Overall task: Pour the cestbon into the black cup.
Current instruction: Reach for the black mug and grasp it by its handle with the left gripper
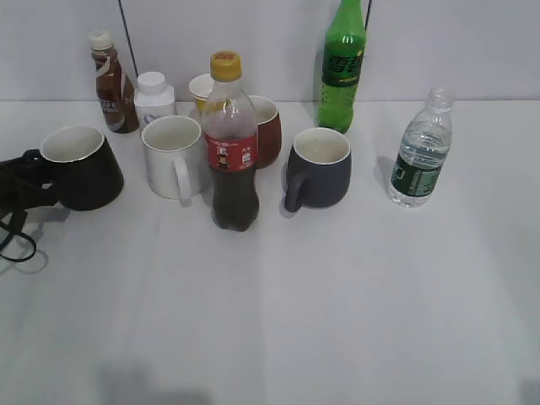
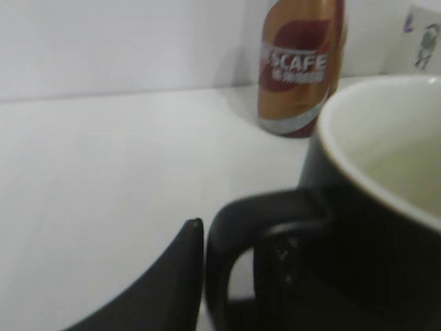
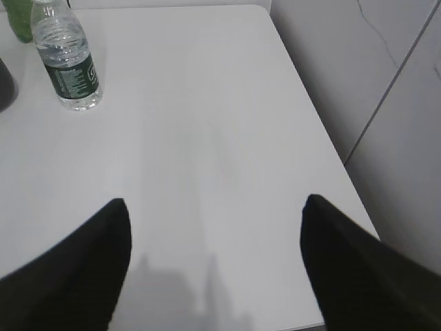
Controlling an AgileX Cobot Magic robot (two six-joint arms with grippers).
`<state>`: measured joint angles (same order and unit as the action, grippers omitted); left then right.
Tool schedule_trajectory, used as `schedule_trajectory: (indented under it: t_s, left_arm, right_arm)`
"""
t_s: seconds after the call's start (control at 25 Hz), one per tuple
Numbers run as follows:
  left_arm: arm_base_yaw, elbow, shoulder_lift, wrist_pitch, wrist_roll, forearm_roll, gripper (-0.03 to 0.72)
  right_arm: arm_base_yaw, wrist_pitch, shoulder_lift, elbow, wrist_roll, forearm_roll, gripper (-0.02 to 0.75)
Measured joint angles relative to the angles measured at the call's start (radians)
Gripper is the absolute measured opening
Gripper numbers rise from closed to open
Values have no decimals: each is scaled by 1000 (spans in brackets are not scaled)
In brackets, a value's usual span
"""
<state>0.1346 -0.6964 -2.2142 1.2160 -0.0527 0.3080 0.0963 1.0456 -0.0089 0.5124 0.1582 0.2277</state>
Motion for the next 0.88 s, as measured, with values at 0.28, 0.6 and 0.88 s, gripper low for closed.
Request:
schedule_trajectory:
  t_s: [0.28, 0.6, 0.88]
  left_arm:
    - [0, -48, -14, -9, 1, 17, 177]
    - [0, -49, -16, -11, 9, 15, 46]
    - [0, 35, 93, -55, 17, 18, 42]
  right_arm:
    - [0, -1, 0, 0, 0, 0, 588]
    - [0, -1, 0, 0, 0, 0, 588]
    - [0, -110, 14, 14, -58, -29, 588]
